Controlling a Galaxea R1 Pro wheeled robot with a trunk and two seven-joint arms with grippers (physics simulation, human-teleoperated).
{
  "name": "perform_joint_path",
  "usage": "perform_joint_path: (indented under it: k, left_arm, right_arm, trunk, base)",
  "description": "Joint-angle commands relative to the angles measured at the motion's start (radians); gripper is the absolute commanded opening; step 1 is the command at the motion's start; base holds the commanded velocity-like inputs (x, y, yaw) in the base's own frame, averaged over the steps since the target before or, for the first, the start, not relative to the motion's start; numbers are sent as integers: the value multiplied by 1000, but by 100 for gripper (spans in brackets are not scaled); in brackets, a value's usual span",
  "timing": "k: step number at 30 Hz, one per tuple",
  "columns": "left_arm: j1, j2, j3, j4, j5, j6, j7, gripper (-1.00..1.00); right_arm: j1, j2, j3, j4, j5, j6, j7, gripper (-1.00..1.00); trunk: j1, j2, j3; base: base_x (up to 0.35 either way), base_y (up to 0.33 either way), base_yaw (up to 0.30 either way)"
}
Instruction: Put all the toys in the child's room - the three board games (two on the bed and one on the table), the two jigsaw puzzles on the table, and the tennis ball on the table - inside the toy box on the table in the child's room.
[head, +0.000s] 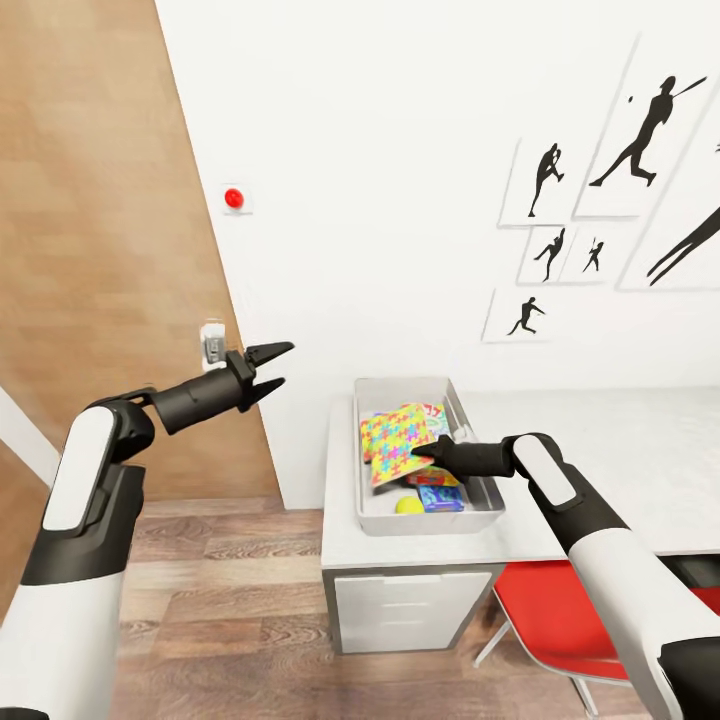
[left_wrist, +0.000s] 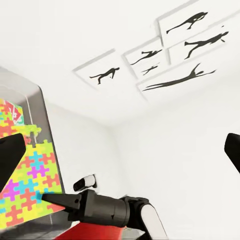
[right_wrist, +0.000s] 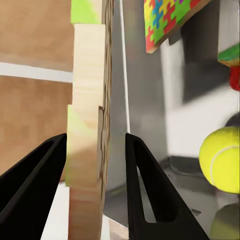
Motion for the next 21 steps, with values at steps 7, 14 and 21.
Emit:
perform_joint_path:
  k: [7, 14, 21]
  left_arm:
    - [54, 5, 3, 5, -9, 2, 11, 100]
    - [75, 13, 4, 7, -72, 4, 8, 100]
    - [90, 15, 3, 6, -84, 6, 7, 100]
  right_arm:
    - [-1, -1, 1, 0, 31, -7, 13, -100]
    - [-1, -2, -7, 0, 40, -10, 20, -100]
    - [5, -9, -12, 0, 41, -17, 21, -100]
  trunk:
    - [1, -2, -2]
    - [1, -2, -2]
    - [1, -2, -2]
  base:
    - [0, 0, 0]
    - [5, 0, 0]
    - [149, 0, 0]
